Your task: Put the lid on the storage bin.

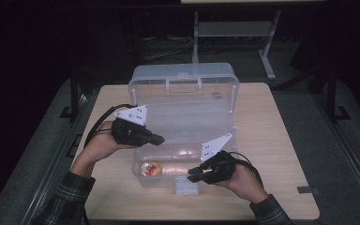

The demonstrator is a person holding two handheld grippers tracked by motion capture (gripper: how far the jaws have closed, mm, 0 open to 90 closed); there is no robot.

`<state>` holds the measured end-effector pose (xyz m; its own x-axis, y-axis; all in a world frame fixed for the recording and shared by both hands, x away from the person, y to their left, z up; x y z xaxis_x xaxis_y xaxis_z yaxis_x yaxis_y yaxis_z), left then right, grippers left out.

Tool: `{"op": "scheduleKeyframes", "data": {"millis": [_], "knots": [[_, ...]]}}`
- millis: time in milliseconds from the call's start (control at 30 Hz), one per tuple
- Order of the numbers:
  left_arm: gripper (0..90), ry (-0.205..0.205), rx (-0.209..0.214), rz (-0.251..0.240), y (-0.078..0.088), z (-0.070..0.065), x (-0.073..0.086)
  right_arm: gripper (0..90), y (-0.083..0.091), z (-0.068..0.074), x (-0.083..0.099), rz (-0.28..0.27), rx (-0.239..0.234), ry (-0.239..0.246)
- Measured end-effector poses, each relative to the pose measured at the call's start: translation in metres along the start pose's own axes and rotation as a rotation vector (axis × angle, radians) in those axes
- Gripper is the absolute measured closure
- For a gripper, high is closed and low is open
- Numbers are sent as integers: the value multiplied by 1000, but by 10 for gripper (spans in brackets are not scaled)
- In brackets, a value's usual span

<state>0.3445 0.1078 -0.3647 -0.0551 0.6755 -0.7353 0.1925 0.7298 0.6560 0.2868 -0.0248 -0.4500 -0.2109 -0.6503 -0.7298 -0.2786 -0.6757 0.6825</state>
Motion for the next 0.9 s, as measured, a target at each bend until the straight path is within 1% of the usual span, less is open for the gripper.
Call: {"op": "scheduleKeyframes", "data": {"millis": [100,167,300,367,400,467,600,667,833,900], "knots": [[897,1,1,3,-1,-1,1,766,0,0,0,-2,-1,5],[897,0,5,1,-2,-3,2,765,0,0,0,1,-1,1],[897,0,3,-7,-2,-4,2,764,0,1,0,-1,3,8],[897,2,6,-4,-3,-4,2,763,0,2,0,0,0,-1],[898,2,7,-2,-3,-4,2,764,0,1,0,-1,1,7],[898,2,12,-3,-3,-5,3,764,0,1,0,-3,-1,7],[897,6,16,4,-4,-6,4,763,1,2,0,1,-1,-4],[898,5,22,6,-5,-7,4,762,1,1,1,-2,2,4],[898,5,27,1,-6,-9,6,754,1,2,0,-6,2,-6],[898,4,30,0,-7,-10,6,748,2,3,-1,-21,-5,-16]]}}
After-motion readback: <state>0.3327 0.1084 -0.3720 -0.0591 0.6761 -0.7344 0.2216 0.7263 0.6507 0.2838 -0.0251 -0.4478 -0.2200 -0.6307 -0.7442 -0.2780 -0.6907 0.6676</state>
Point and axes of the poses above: each handheld gripper's, and its own axes: y roughly backward along the jaws, x roughly out of its underside, z roughly to its left, the point moved 10 cm from there along -y, roughly forward along the jaws, and after that the axes turned 15 degrees about x, right-handed, at the moved point
